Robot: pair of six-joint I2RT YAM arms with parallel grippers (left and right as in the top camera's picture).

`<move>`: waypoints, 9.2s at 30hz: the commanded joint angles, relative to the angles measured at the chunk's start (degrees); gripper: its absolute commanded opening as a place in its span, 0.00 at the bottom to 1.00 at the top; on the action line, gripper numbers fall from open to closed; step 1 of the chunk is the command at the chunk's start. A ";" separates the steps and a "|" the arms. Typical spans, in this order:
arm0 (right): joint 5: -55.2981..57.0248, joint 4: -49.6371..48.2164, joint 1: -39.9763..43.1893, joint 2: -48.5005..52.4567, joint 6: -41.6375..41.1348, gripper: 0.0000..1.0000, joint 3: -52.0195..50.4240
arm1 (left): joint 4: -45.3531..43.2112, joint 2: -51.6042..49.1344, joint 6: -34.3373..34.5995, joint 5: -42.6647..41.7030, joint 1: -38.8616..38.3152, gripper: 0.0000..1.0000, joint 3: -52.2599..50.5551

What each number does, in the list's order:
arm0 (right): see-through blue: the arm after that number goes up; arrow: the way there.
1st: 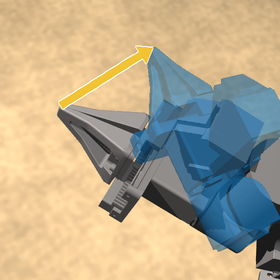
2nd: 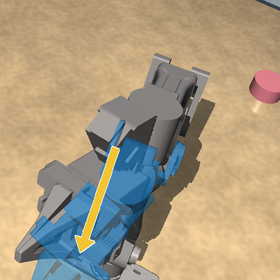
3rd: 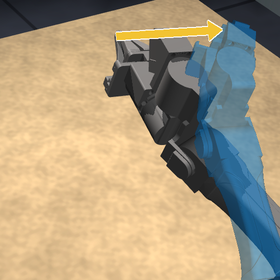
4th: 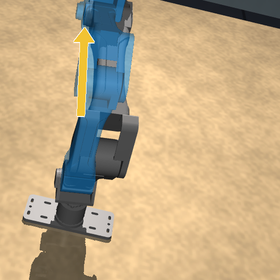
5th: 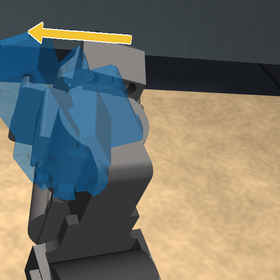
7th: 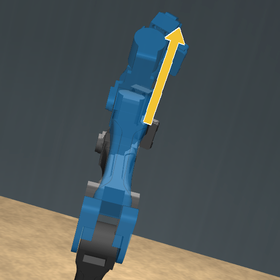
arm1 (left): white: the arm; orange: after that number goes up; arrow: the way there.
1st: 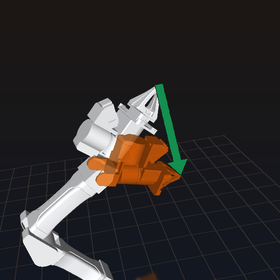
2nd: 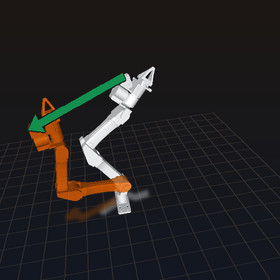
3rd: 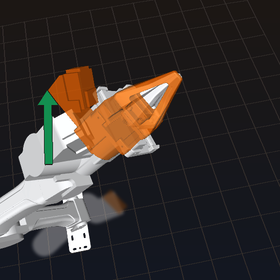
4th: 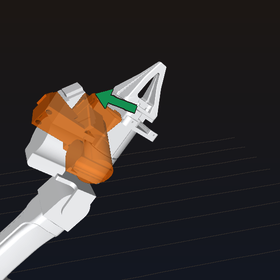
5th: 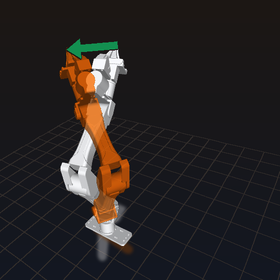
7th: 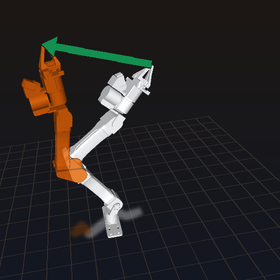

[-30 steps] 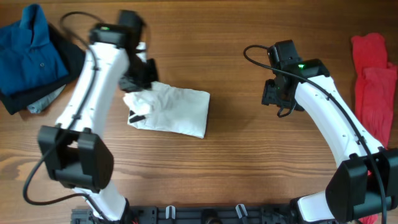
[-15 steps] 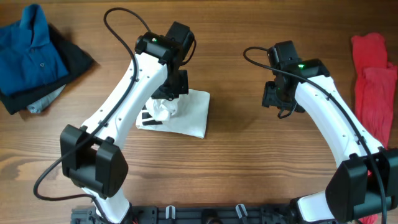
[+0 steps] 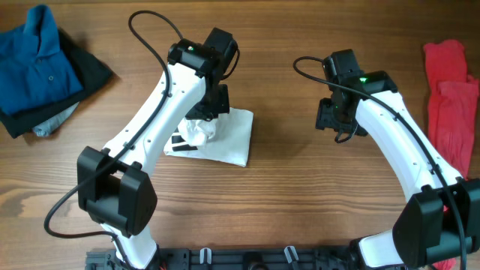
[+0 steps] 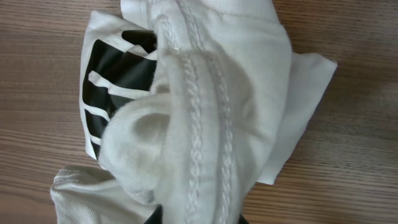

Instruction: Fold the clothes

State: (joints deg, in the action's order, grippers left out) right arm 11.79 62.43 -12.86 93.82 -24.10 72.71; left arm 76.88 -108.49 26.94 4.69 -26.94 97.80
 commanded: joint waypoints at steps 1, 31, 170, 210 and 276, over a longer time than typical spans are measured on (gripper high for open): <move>-0.98 0.28 0.09 -0.28 0.61 0.69 0.79 | -0.35 -0.52 1.01 0.72 -0.61 0.08 0.79; -48.85 -13.90 -5.88 -0.28 17.51 0.69 0.79 | -6.29 2.86 -0.94 -3.50 19.28 0.54 0.09; -15.65 -19.76 -20.24 18.10 -11.34 0.04 0.79 | -34.95 -0.42 -7.89 -14.91 16.94 0.49 -33.83; -41.92 -35.85 -23.32 18.10 2.89 0.34 2.97 | -35.32 -0.42 -7.89 -14.64 16.98 0.50 -33.83; -13.99 -38.64 -26.29 18.64 -5.95 0.04 3.15 | -34.95 -0.42 -7.89 -14.64 16.98 0.50 -33.83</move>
State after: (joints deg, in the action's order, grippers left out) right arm -4.40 23.75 -38.96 111.83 -28.77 75.94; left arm 41.56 -107.02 18.55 -11.90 -9.87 66.37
